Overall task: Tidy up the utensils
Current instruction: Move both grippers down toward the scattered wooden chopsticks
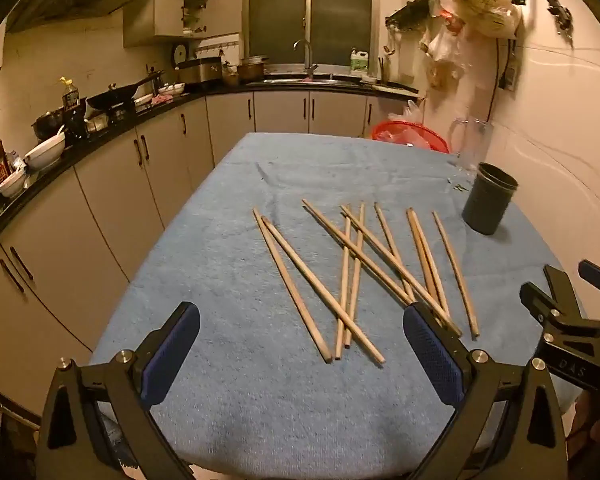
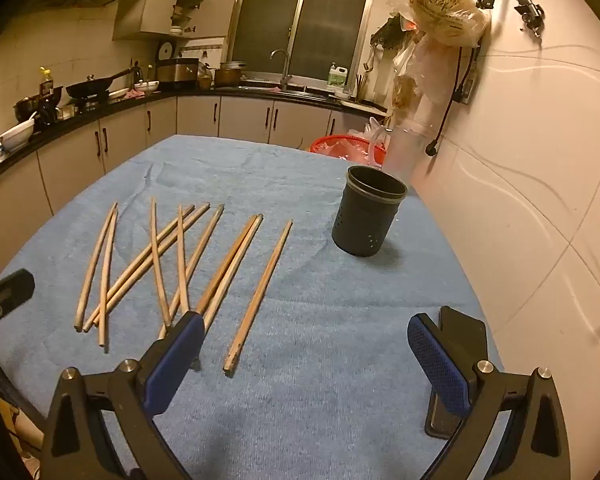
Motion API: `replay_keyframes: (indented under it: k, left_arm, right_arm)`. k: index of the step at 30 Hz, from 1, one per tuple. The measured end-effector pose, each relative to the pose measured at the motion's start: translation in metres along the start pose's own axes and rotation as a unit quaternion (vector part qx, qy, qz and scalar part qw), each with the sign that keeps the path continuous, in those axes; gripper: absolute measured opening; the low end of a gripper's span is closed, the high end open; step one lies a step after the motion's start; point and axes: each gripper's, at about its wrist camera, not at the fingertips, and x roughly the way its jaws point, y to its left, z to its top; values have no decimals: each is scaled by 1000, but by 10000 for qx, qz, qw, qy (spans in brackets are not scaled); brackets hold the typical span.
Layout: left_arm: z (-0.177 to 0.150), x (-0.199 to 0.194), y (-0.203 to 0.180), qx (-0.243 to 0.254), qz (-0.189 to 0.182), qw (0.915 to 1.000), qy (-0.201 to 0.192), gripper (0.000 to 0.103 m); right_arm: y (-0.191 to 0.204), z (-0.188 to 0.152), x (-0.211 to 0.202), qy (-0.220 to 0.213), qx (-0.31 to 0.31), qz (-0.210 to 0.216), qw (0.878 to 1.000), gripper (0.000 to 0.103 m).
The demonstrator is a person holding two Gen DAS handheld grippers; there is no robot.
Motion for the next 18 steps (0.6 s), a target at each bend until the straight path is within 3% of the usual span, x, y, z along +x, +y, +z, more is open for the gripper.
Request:
replay_keyframes:
  k: [18]
  left_arm:
    - [1, 26, 1, -96, 27, 9995, 302, 101]
  right_arm:
    - [0, -1, 20, 288, -43, 0, 9996, 102]
